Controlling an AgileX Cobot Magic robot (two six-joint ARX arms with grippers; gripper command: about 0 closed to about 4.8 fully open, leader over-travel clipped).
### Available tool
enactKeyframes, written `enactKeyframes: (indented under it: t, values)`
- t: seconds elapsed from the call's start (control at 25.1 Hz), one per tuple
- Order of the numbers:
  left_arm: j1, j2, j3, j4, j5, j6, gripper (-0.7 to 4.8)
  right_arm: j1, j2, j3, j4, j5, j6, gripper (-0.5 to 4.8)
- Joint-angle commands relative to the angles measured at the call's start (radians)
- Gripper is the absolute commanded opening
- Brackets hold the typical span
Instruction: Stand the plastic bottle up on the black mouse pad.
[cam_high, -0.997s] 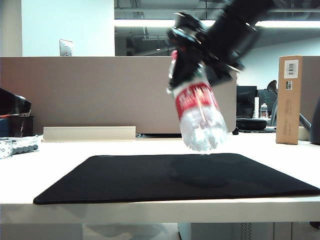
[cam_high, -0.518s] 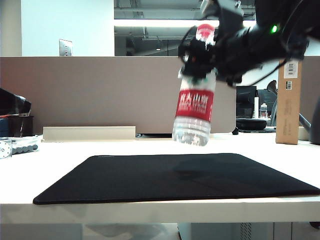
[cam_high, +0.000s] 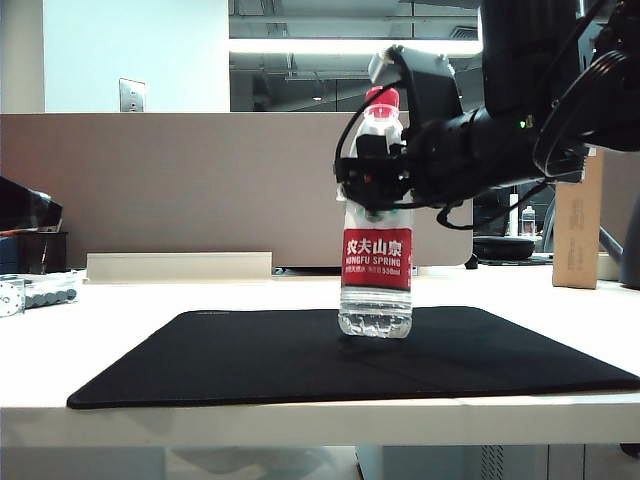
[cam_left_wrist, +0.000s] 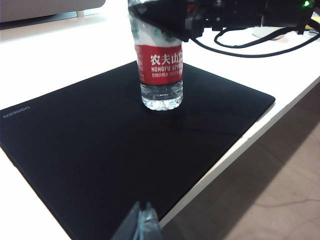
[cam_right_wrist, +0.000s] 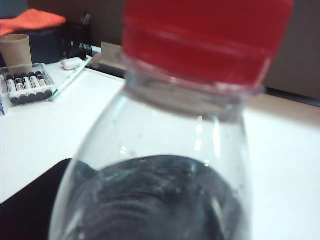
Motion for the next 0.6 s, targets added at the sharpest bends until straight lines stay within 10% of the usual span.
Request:
enactKeyframes:
  t: [0.04, 0.32, 0.44, 0.6]
  values:
    - [-0.001, 0.001, 0.004, 0.013, 0.000, 0.000, -0.01, 0.010, -0.015, 0.014, 0.090, -0.022, -0.006, 1.73]
    - [-0.001, 0.001, 0.004, 0.013, 0.001, 0.000, -0.01, 0.010, -0.015, 0.014, 0.069, -0.033, -0.012, 2.68]
    - [-0.001, 0.001, 0.004, 0.013, 0.001, 0.000, -0.01, 0.010, -0.015, 0.014, 0.069, -0.033, -0.012, 4.53]
    - [-0.001, 0.001, 0.004, 0.013, 0.001, 0.000, -0.01, 0.010, -0.015, 0.014, 0.066, -0.032, -0.012, 4.59]
